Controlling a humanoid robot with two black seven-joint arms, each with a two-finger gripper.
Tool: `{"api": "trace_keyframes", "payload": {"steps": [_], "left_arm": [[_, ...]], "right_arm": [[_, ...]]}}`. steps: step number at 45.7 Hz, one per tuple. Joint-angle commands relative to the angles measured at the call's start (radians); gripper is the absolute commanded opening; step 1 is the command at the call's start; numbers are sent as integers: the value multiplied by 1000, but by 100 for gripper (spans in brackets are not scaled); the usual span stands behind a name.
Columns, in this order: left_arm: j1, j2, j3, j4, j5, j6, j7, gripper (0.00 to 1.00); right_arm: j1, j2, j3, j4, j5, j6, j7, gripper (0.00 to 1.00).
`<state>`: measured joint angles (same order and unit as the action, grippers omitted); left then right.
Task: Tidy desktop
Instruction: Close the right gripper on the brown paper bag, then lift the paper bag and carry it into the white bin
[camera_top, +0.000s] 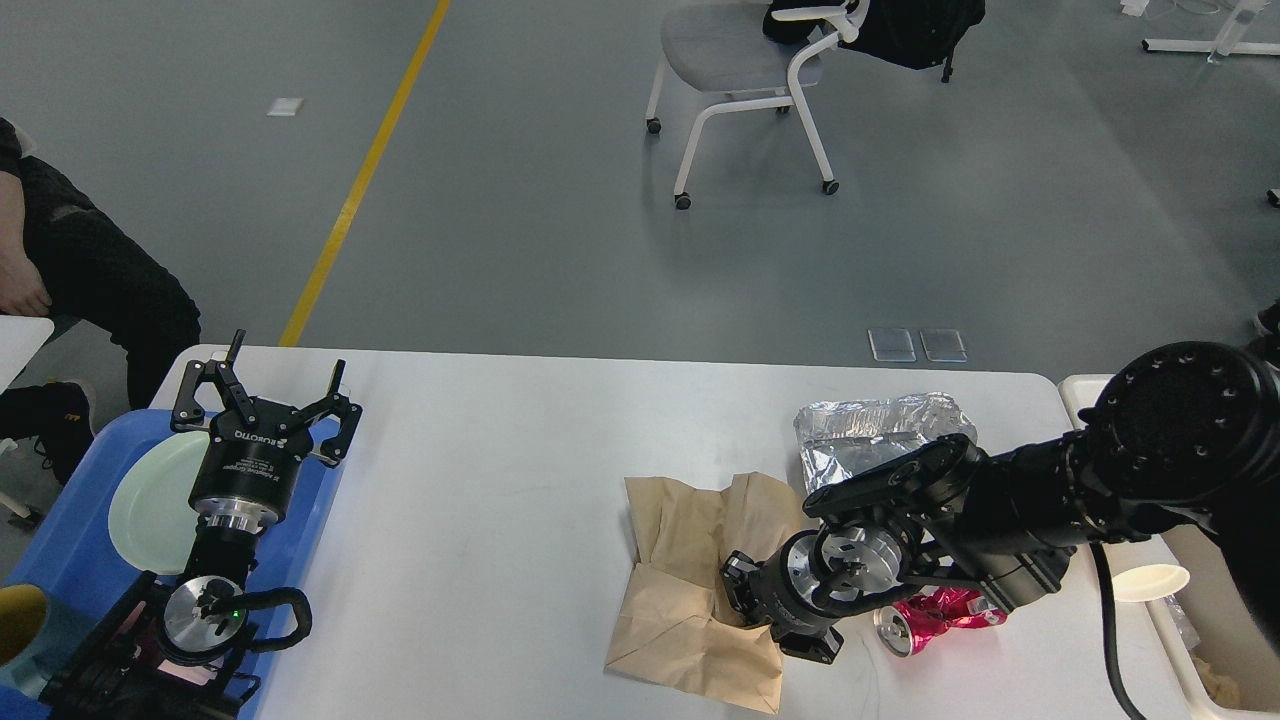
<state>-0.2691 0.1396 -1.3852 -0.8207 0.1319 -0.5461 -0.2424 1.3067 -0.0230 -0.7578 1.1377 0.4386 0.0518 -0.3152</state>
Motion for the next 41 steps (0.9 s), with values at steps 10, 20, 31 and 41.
{"api": "trace_keyframes", "payload": {"steps": [10,20,31,41], "left_arm": [[-1,0,0,0,0,0,0,96],[-1,0,0,0,0,0,0,96],[1,0,0,0,0,0,0,96],[1,0,0,0,0,0,0,96]], "right_arm": [[212,-18,-46,131,0,124,1,0],[540,-58,-159,232,0,390,8,0],[988,-212,-273,324,-24,697,11,0],[1155,-233,-491,332,-170,895,86,0]]}}
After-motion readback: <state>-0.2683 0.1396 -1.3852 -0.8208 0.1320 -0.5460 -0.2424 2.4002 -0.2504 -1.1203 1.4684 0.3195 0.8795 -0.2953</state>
